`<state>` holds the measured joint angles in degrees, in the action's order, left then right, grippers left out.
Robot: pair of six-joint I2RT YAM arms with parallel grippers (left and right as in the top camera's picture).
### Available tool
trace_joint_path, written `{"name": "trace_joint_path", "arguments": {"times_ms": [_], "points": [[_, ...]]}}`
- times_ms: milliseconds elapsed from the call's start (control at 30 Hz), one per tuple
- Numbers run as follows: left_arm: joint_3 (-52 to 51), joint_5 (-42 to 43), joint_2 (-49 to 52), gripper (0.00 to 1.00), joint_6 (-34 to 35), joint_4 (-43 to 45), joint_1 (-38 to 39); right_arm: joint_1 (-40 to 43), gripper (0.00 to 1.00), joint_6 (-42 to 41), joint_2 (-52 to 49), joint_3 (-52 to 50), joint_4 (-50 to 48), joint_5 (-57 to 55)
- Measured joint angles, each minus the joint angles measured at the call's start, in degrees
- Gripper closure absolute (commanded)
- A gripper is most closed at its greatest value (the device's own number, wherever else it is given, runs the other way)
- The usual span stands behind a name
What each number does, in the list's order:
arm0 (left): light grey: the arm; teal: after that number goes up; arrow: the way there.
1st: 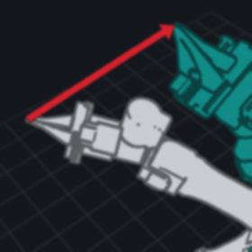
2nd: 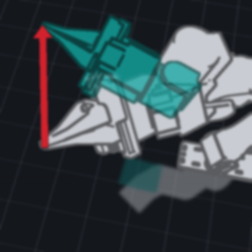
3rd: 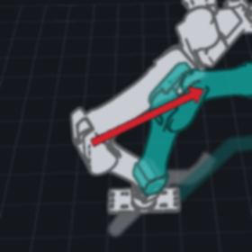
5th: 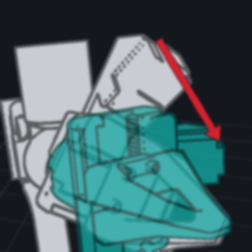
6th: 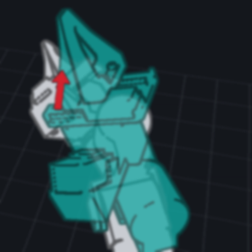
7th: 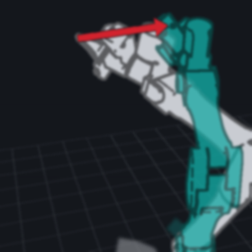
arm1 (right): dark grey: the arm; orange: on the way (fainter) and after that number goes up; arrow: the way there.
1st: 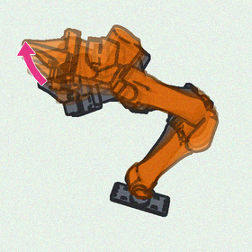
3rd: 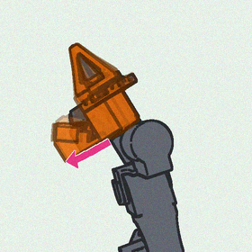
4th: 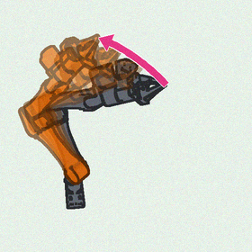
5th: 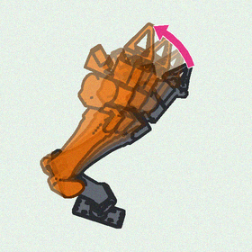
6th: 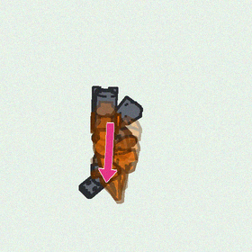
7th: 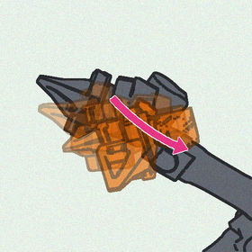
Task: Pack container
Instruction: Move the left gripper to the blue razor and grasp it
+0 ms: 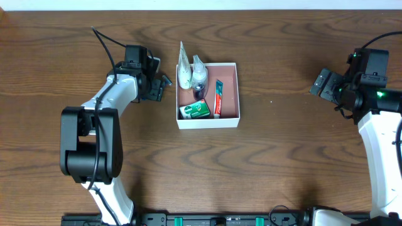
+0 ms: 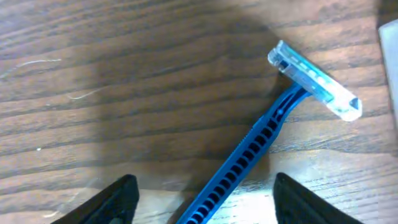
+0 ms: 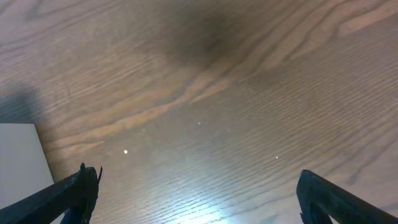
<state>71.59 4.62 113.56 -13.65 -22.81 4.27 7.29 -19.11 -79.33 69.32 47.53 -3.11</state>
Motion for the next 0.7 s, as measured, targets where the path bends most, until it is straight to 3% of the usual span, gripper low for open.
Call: {"name": "trace_joint_path", "arguments": {"times_ms": [167,367,467,700], "points": [[0.02,1.22,0.94,0.70,0.07,-0.39,0.00,0.00,0.01,0.00,0.00,0.00,0.00,0.00],[0.04,1.66,0.98,0.90,0.83,-0.68,0.07,0.00,0.01,0.02,0.00,0.00,0.00,0.00],[0.07,1.42,0.98,0.94,2.45,-0.72,0.07,0.00,0.01,0.02,0.00,0.00,0.00,0.00],[0.13,1.40,0.92,0.94,6.56,-0.72,0.07,0.00,0.01,0.00,0.00,0.00,0.00,0.00]]}}
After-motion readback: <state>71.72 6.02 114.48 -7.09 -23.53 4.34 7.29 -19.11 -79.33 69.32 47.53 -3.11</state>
